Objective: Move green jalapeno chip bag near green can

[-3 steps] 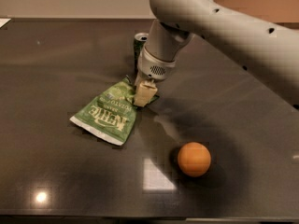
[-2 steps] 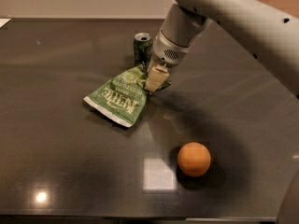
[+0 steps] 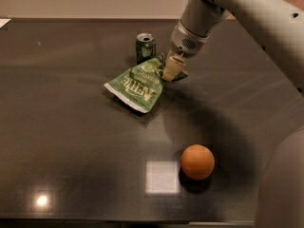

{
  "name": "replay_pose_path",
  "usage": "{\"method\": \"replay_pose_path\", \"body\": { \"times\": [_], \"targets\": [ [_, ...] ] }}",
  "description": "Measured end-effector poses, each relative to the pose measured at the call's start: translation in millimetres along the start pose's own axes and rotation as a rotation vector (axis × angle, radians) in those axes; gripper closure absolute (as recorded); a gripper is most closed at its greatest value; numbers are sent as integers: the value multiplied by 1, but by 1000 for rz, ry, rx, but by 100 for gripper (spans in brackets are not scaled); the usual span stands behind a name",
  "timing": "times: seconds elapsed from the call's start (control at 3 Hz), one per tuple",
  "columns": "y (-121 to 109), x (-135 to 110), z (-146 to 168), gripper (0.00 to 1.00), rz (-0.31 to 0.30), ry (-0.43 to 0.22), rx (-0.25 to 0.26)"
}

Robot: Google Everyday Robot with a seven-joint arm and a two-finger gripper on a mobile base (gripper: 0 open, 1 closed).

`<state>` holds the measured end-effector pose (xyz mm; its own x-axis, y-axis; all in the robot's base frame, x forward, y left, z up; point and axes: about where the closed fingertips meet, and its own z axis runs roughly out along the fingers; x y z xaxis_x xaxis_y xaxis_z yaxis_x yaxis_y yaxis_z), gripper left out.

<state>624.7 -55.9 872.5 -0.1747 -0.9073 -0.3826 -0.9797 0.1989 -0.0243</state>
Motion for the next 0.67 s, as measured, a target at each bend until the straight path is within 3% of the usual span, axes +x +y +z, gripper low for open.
{"method": "replay_pose_path", "body": {
  "times": [0.67],
  "targets": [
    [-16, 33, -2, 61, 59, 49, 31]
  ]
}}
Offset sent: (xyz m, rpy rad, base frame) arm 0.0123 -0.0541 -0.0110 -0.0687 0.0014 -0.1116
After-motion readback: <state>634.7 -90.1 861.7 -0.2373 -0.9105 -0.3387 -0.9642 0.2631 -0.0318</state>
